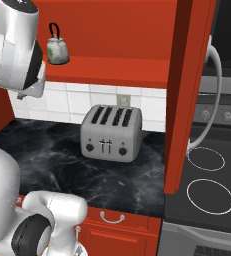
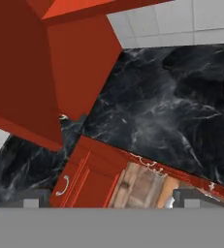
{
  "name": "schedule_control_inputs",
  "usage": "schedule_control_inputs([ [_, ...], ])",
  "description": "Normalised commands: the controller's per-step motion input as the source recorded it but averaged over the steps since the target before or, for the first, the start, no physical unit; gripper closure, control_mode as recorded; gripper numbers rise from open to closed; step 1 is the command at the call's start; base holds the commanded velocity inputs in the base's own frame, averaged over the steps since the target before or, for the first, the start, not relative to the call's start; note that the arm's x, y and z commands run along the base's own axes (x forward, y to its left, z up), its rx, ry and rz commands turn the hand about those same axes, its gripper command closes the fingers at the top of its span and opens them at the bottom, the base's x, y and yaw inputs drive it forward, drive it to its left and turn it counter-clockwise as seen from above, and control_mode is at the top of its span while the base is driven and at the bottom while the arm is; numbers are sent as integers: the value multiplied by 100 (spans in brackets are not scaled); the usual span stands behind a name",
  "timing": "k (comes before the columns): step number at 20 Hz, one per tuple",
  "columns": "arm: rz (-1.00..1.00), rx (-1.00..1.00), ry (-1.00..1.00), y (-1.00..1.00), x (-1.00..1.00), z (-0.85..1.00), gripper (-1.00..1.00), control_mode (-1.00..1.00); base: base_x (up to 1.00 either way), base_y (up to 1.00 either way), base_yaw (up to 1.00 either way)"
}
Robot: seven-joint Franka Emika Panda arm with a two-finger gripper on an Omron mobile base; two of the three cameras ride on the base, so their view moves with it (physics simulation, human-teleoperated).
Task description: Open the cabinet, pick the kettle from the cabinet, and place it in the sink.
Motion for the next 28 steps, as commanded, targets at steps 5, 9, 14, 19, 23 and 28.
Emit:
schedule_control_inputs([
  [5, 9, 23, 0, 19, 36, -1, -100, -100, 0, 0, 0],
  [9, 7, 20, 0, 22, 39, -2, -100, -100, 0, 0, 0],
  [14, 2, 13, 0, 29, 33, 0, -100, -100, 0, 0, 0],
  [19, 0, 13, 0, 24, 28, 0, -100, -100, 0, 0, 0],
  [23, 0, 14, 0, 23, 27, 1, -100, -100, 0, 0, 0],
  [28, 0, 9, 0, 34, 22, 0, -100, -100, 0, 0, 0],
])
